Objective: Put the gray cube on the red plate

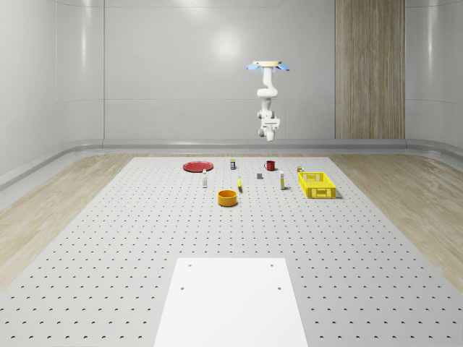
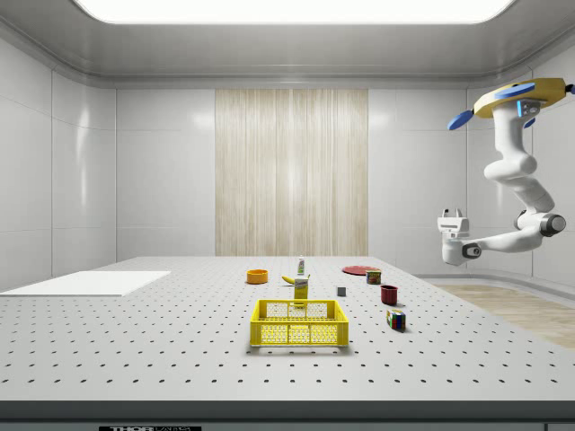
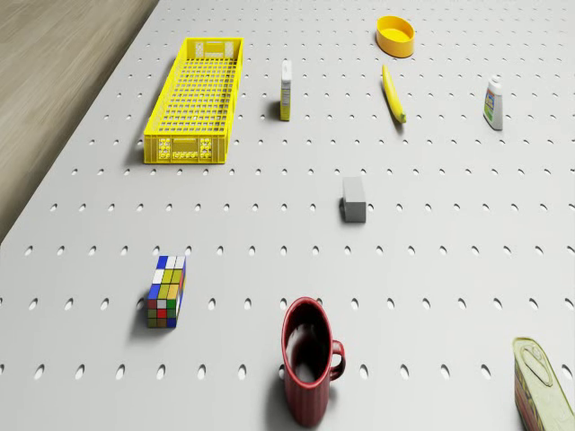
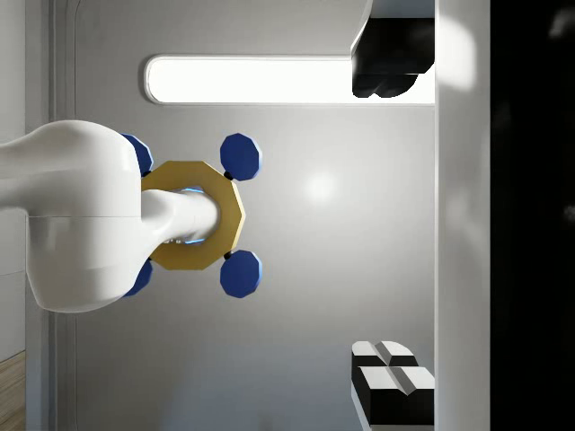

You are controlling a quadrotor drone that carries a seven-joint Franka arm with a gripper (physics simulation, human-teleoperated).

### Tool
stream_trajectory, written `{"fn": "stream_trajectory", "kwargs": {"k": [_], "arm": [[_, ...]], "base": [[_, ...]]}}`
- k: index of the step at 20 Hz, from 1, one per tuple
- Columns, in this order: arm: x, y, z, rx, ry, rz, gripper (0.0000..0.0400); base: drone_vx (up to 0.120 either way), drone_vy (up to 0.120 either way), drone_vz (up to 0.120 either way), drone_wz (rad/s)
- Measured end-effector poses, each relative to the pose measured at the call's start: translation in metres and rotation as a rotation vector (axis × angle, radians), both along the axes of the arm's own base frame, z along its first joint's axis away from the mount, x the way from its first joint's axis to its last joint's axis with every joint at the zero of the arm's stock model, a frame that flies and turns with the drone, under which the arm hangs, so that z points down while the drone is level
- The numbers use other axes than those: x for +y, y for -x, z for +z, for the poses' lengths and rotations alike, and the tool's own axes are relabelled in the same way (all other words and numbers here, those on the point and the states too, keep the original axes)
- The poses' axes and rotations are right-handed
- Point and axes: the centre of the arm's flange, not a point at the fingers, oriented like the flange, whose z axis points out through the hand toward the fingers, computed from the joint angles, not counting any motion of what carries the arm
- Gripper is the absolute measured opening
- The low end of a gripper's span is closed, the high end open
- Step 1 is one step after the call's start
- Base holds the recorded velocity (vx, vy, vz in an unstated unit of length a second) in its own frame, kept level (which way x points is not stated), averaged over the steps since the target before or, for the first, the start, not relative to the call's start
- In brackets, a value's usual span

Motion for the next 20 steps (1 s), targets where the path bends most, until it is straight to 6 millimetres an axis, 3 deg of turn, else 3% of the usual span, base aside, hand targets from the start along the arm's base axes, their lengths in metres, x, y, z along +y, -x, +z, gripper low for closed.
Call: {"fn": "stream_trajectory", "kwargs": {"k": [7,20], "arm": [[0.0,-0.002,0.021,-0.005,0.0,0.0,0.04],[0.0,-0.001,0.027,-0.015,0.001,0.0,0.04]], "base": [[0.12,-0.12,0.0,0.0],[0.12,-0.12,0.0,0.0]]}}
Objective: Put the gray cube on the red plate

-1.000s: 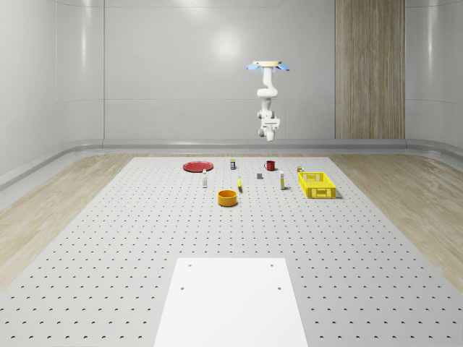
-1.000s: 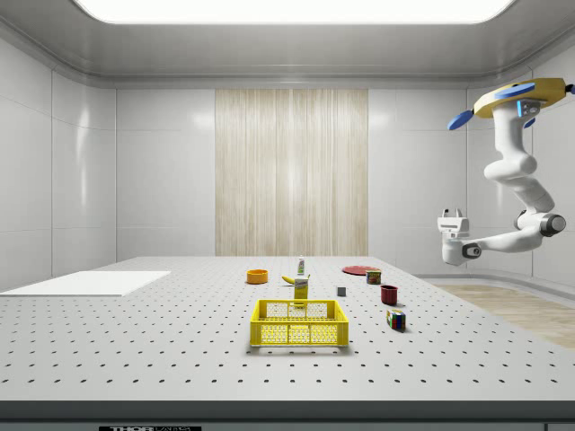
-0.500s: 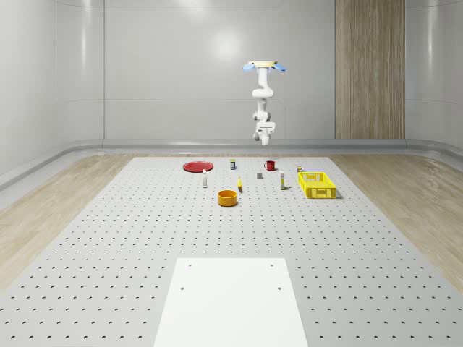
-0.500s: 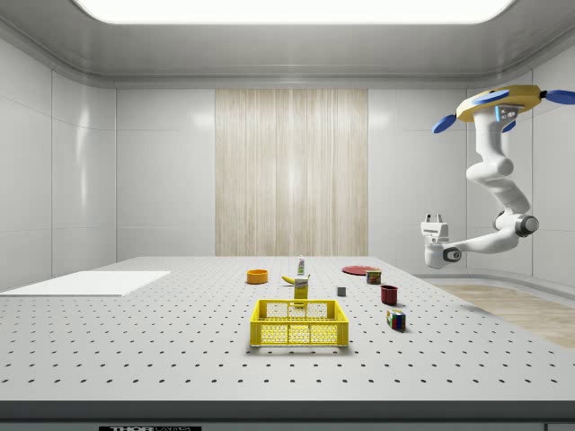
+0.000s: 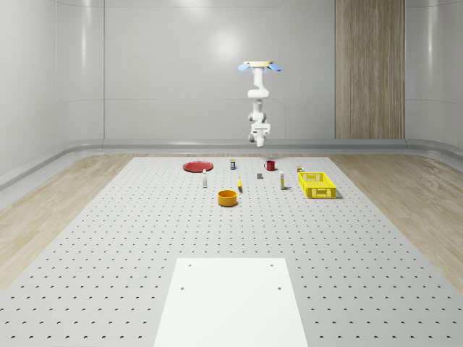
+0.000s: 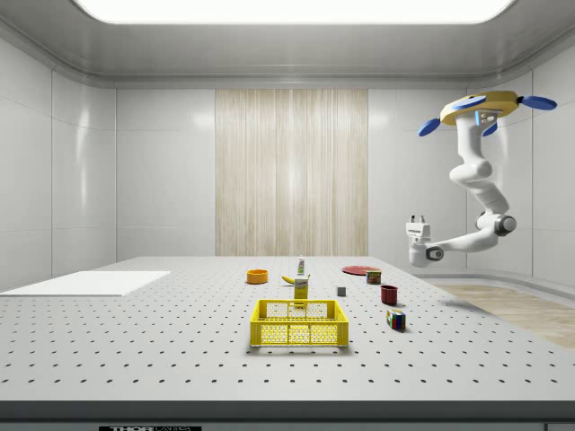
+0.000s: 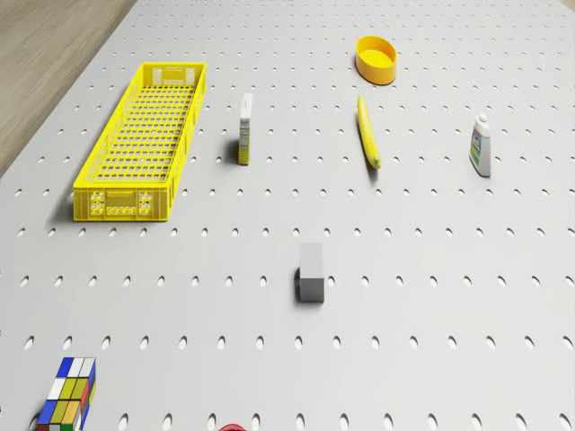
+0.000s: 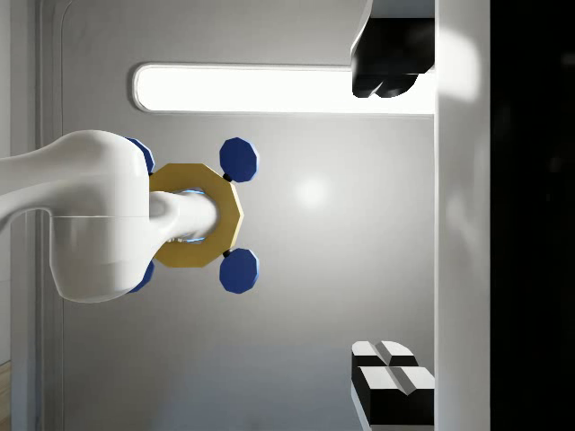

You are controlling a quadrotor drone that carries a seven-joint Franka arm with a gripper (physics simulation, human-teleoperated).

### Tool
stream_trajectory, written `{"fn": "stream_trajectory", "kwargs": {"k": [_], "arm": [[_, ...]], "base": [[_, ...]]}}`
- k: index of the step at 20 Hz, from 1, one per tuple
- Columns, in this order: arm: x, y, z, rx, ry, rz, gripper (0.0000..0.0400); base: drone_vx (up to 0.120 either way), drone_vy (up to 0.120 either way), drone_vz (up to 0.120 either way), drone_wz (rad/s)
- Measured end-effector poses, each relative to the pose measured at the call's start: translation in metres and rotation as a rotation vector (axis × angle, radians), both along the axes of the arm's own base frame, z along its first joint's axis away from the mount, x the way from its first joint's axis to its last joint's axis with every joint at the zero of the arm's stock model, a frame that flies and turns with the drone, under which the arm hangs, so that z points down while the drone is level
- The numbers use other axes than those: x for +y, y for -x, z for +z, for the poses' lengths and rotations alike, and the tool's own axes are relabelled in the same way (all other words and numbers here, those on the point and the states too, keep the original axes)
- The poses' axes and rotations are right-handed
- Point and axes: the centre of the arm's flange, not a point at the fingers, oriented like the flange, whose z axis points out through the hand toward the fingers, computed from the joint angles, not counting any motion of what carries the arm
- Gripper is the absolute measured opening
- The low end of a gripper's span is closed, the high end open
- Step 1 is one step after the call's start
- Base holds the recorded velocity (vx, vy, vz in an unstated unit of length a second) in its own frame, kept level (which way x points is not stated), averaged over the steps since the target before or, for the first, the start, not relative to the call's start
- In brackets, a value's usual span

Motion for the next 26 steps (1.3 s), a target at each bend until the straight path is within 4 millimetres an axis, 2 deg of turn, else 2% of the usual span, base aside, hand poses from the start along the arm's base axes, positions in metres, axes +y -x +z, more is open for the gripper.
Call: {"fn": "stream_trajectory", "kwargs": {"k": [9,26], "arm": [[0.0002,0.0007,0.0003,-0.007,0.002,0.0,0.04],[0.0046,0.0019,0.0001,-0.02,0.047,-0.001,0.04]], "base": [[0.12,-0.111,0.0,0.0],[0.12,0.0,0.0,0.0]]}}
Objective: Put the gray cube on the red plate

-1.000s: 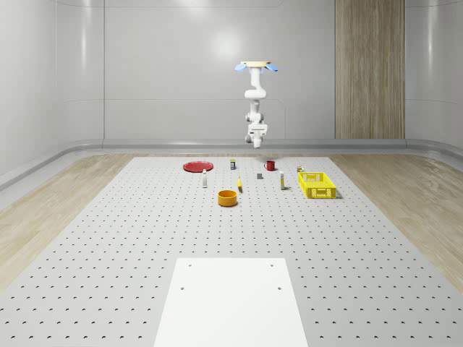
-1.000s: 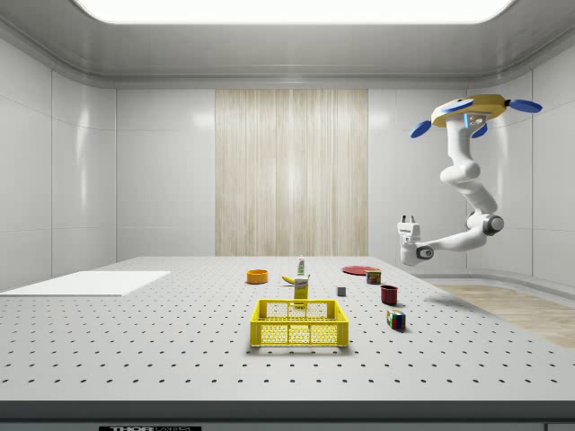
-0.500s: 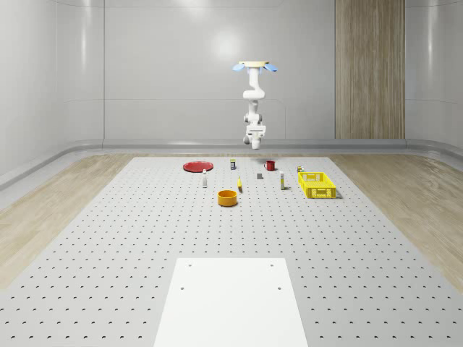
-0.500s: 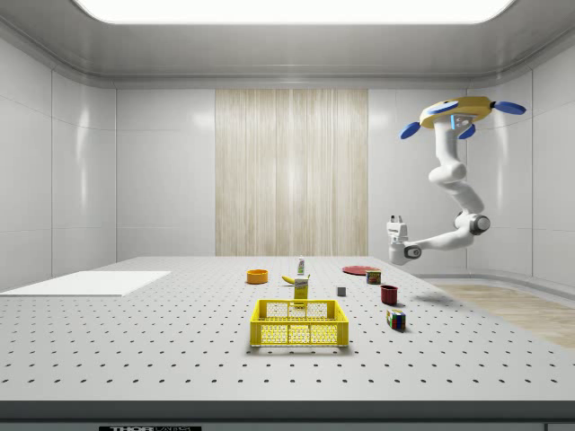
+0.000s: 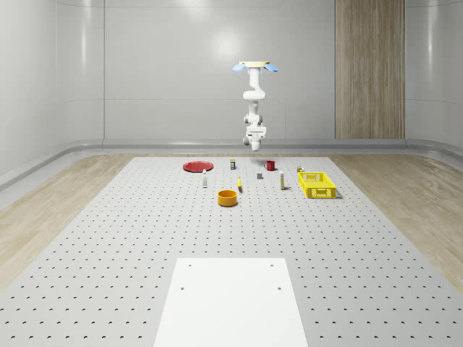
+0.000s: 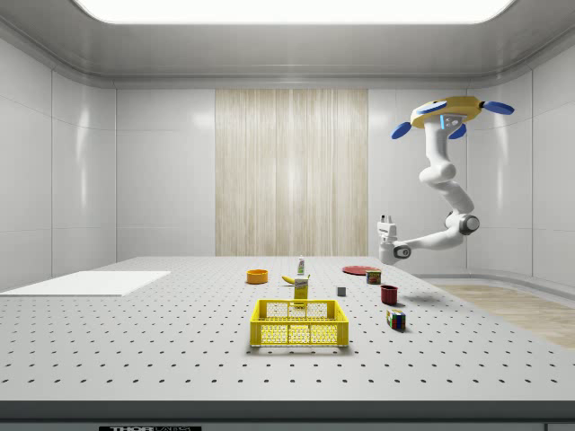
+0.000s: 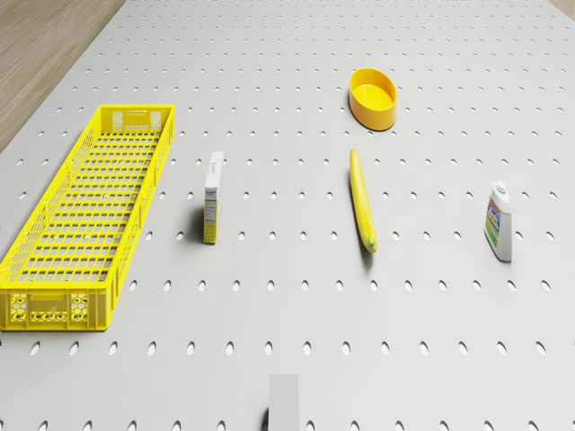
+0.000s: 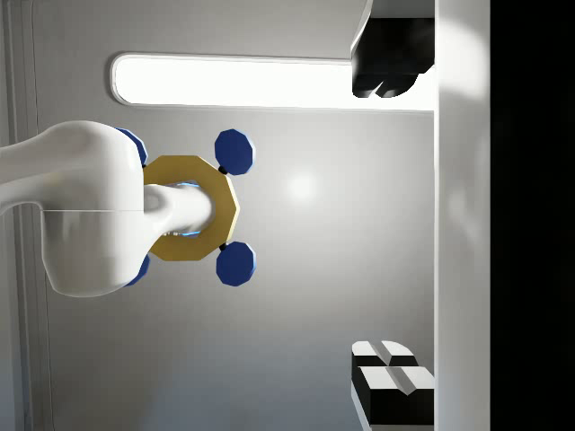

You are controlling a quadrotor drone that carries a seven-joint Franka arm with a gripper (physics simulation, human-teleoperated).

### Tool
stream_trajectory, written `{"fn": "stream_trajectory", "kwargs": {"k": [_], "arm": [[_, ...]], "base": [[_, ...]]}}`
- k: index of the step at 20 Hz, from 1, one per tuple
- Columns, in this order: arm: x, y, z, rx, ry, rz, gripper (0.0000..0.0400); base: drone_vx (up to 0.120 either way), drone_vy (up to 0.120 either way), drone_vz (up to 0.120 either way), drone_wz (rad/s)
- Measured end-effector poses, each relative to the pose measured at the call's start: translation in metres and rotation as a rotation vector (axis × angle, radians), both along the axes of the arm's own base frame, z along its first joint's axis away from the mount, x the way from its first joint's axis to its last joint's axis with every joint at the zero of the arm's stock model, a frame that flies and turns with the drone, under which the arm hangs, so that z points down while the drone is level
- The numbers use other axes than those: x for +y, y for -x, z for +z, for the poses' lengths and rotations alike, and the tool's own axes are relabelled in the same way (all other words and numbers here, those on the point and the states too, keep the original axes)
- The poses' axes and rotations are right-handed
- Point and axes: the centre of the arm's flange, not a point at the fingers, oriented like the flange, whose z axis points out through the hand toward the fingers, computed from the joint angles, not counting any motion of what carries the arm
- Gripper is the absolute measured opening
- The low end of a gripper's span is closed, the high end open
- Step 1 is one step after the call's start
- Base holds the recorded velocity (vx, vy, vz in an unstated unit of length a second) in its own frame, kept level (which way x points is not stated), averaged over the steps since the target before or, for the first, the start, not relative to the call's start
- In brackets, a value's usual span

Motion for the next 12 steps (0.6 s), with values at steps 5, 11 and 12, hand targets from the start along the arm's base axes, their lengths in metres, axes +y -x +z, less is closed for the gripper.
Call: {"fn": "stream_trajectory", "kwargs": {"k": [5,11,12], "arm": [[0.006,0.0,-0.001,-0.004,0.063,-0.002,0.04],[0.025,0.001,-0.004,-0.008,0.254,-0.007,0.04],[0.03,0.001,-0.006,-0.009,0.308,-0.008,0.04]], "base": [[0.12,0.0,0.0,0.0],[0.12,0.0,0.0,0.0],[0.12,0.0,-0.08,0.0]]}}
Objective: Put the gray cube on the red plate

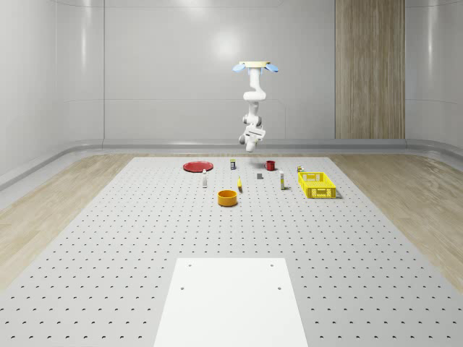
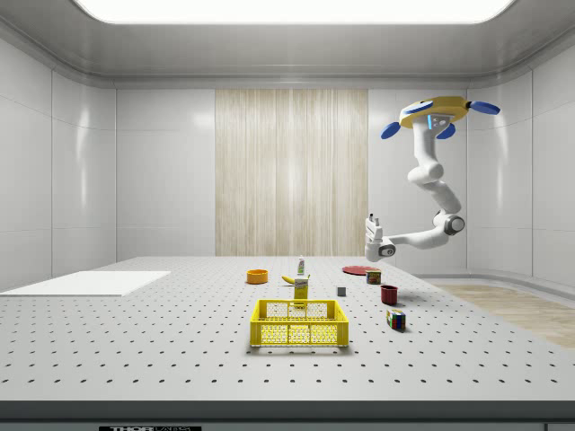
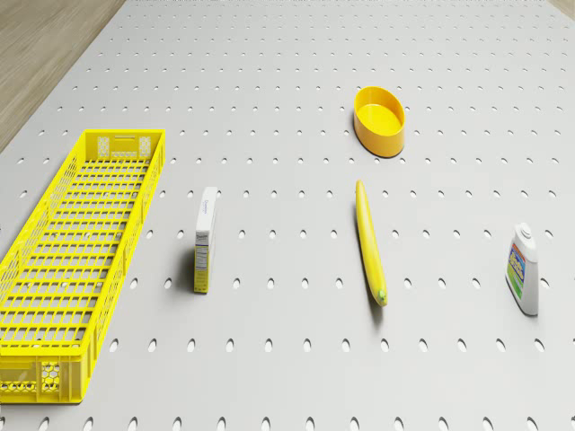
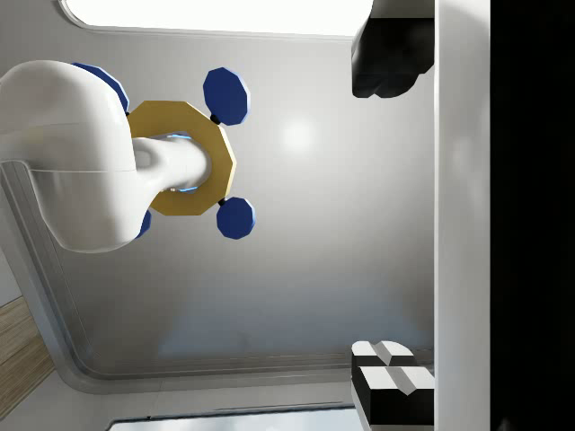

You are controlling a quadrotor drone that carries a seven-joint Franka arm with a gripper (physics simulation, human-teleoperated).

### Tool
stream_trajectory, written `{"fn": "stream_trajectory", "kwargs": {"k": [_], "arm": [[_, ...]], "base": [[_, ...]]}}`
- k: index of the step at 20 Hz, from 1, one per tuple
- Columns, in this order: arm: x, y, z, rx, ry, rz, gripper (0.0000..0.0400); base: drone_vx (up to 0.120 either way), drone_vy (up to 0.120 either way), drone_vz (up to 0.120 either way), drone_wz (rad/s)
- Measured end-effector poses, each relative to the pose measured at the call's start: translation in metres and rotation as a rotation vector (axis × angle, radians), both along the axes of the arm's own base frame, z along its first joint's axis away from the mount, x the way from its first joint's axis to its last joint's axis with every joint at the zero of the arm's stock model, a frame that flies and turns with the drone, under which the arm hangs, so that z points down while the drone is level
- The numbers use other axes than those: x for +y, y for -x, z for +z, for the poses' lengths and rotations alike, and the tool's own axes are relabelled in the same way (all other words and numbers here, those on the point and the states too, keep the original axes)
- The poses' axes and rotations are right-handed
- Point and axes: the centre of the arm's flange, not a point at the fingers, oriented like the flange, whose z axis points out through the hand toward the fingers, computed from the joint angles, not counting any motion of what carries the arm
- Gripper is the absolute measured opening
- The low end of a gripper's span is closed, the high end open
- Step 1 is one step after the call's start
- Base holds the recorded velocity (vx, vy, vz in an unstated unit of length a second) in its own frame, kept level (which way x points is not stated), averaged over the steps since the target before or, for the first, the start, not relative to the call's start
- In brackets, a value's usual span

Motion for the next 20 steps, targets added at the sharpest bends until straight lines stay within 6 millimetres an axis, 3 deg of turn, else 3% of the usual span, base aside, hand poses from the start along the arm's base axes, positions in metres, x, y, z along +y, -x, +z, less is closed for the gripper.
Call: {"fn": "stream_trajectory", "kwargs": {"k": [5,10,15,20], "arm": [[0.036,0.0,-0.024,-0.002,0.439,-0.014,0.04],[0.064,-0.003,-0.093,-0.002,1.207,-0.04,0.04],[0.035,-0.005,-0.164,0.0,1.997,-0.068,0.04],[-0.003,-0.006,-0.188,0.003,2.45,-0.08,0.04]], "base": [[0.12,0.0,-0.088,0.0],[0.12,0.0,-0.12,0.0],[0.12,0.0,-0.12,0.0],[0.12,0.0,-0.12,0.0]]}}
